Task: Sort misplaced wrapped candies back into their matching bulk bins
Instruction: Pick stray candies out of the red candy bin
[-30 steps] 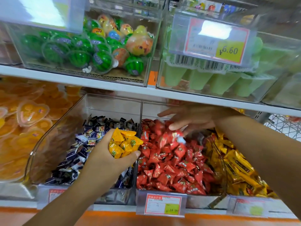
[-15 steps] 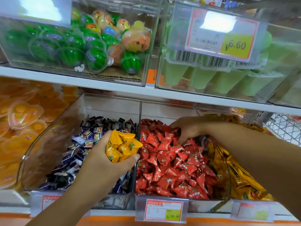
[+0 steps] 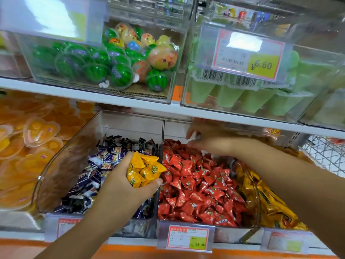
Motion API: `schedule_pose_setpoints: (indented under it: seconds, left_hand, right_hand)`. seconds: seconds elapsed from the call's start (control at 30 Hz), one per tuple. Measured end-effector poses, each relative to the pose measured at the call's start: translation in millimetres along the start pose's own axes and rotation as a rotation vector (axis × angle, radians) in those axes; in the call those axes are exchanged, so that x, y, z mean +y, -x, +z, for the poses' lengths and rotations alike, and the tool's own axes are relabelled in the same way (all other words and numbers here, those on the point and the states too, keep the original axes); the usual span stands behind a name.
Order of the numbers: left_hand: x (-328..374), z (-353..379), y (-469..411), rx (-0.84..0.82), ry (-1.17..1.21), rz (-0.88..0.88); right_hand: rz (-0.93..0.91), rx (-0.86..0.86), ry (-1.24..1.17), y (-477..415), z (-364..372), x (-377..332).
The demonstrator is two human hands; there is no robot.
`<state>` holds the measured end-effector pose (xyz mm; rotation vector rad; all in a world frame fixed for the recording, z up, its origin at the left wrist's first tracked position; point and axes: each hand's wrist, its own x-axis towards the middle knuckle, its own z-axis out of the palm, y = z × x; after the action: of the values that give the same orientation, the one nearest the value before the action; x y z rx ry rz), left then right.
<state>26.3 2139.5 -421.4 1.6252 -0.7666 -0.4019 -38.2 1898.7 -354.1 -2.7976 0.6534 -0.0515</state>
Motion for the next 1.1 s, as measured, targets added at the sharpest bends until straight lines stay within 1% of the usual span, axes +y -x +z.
schedule_pose_setpoints:
  seconds: [0.1, 0.17, 0.23, 0.3, 0.33, 0.37, 0.43, 0.47, 0.5, 0.53, 0.6, 0.67, 0.73, 0.83, 0.97, 1.03, 1.1]
  left_hand:
    - [-1.0, -0.7, 0.6, 0.010, 0.014, -0.027]
    - [-3.5, -2.2, -0.5, -0.012, -0.002, -0.036]
    - [-1.5, -2.6, -1.6, -0.041, 0.001, -0.032]
    - [-0.1, -2.7, 0.1, -0.059, 0.010, -0.009]
    - [1.7, -2.8, 1.0, -0.067, 0.013, -0.012]
    - [3.4, -1.9, 1.4, -0.077, 0.010, -0.017]
    - [-0.7, -1.0, 0.1, -0.083, 0.004, -0.025]
    - [0.3, -0.5, -0.4, -0.085, 0.008, -0.027]
    - [-1.0, -0.9, -1.1, -0.086, 0.007, -0.032]
    - [-0.3, -0.3, -1.8, -0.079, 0.005, -0.033]
    - [2.7, -0.3, -1.0, -0.059, 0.003, -0.051]
    - [-0.1, -1.7, -1.9, -0.050, -0.006, -0.067]
    - [-4.0, -2.3, -3.5, -0.047, -0.005, -0.084]
    - [-6.1, -1.6, -5.4, -0.040, -0.026, -0.110]
    - [-10.1, -1.9, -7.3, -0.056, -0.027, -0.132]
    - [-9.0, -3.2, -7.8, -0.062, -0.032, -0.144]
    - [-9.5, -3.5, -7.6, -0.061, -0.019, -0.133]
  right_hand:
    - [-0.120, -0.017, -0.162, -13.0, 7.1, -33.3]
    - [-0.177, -0.102, -0.313, -24.3, 10.2, -49.4]
    - [-0.122, -0.129, -0.400, -35.2, 11.2, -48.8]
    - [-0.073, -0.090, -0.428, -38.8, 11.0, -34.0]
    - [-0.071, -0.114, -0.363, -37.8, 9.6, -25.5]
    - [-0.074, -0.197, -0.224, -35.1, 10.0, -17.2]
    - [-0.059, -0.480, 0.050, -26.2, 21.3, -4.6]
    - [-0.035, -0.593, 0.118, -19.7, 29.0, -3.1]
    - [-0.015, -0.648, 0.147, -15.3, 38.1, -1.1]
    - [-0.008, -0.629, 0.166, -16.1, 46.1, 4.1]
    - [-0.019, -0.496, 0.279, -23.0, 49.7, 18.9]
    - [0.016, -0.423, 0.339, -28.0, 39.6, 33.3]
    - [0.027, -0.394, 0.307, -28.3, 25.6, 41.8]
    - [-0.027, -0.358, 0.242, -18.7, 9.7, 31.8]
    - [-0.158, -0.504, 0.146, -5.5, 32.1, -8.8]
    - [-0.193, -0.568, 0.219, -5.6, 45.5, -17.8]
    - [-0.144, -0.627, 0.298, -7.4, 39.1, -14.3]
